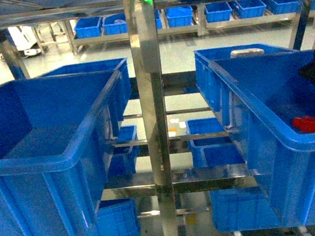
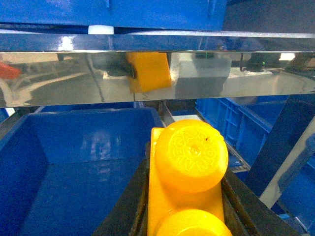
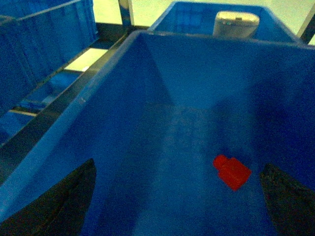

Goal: Sort and place red and yellow blocks in left bins

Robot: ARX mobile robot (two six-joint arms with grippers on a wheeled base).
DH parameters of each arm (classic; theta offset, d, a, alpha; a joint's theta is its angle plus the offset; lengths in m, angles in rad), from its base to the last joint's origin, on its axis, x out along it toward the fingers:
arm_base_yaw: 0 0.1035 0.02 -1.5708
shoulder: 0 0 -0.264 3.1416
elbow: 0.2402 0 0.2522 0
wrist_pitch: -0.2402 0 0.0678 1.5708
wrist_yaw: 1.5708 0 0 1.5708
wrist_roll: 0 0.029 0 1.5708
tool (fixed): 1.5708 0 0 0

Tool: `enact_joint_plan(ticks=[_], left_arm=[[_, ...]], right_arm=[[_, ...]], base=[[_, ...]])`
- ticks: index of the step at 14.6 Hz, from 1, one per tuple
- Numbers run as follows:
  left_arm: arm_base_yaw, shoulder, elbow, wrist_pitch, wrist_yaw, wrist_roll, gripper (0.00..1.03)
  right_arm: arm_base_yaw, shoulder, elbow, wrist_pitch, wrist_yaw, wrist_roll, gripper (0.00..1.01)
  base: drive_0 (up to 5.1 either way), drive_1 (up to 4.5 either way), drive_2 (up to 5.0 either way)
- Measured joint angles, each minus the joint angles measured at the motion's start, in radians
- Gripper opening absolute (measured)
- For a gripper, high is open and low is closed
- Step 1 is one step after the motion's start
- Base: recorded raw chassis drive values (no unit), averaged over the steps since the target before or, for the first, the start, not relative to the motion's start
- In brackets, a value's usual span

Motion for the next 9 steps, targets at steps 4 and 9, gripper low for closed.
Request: enact_joint_plan(ticks=[4, 9], left_arm=[[-0.001, 0.0, 0.0, 0.0, 0.0, 0.0, 0.27], [-0.001, 0.0, 0.0, -0.001, 0.0, 0.0, 0.27]], right_arm=[[-0.031, -0.334, -0.366, 0.163, -0.004, 0.023, 0.98], [-0.062, -0.892, -0.746, 0.012, -0.006, 0.058, 0.98]], base=[[0.0, 0.0, 0.0], [0.0, 0.0, 0.0]])
